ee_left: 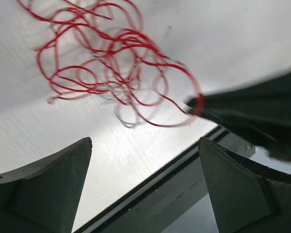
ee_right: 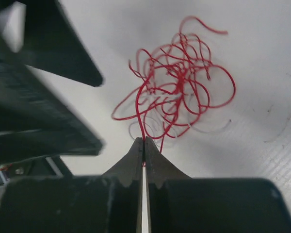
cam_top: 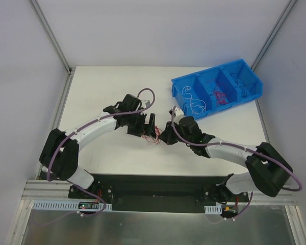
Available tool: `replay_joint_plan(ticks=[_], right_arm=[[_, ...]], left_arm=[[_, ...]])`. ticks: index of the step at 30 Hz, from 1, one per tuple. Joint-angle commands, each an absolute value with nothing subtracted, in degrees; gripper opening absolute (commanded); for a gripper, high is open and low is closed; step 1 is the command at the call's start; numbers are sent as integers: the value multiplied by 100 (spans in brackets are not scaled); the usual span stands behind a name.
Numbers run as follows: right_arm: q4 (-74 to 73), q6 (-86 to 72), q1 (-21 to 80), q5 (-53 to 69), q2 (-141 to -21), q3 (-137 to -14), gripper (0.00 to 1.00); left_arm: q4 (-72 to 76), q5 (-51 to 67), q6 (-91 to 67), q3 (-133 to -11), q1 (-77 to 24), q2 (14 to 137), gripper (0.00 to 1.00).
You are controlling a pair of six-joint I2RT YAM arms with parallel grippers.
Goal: Untangle the cables
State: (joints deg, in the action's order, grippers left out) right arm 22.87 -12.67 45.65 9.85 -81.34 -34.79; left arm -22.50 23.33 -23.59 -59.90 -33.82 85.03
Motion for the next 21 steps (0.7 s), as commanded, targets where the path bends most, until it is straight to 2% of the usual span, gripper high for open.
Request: replay_joint_plan(ticks=[1,7,11,13,16,21], right_arm=[[2391,-1581,4614,1291,-7358,-3472,0],[1900,-1854,4658,1354,-6304,-3498,0],[970,-1706,4658,1301,-5521,-4138,0],[398,-1486,4658,1257,-5248,-4673,0],[-437,-1118,4658,1169,-5001,-5683,0],[-1817,-362,4658,985,-5281,-7949,0]], left_arm=[[-2286,1864,-2601,-6354,-3410,9025,91],[-2171,1819,-2873,-7048,-3366,10141,90],[-2092,1785,-3190,-7277,-3226,10704,82],[-2074,1696,-3243,-7243,-3129,10749,79],[-2004,1608,-3225,-7032,-2980,10679,79],[-1802,1591,-3296,-6391,-2751,10310,78]])
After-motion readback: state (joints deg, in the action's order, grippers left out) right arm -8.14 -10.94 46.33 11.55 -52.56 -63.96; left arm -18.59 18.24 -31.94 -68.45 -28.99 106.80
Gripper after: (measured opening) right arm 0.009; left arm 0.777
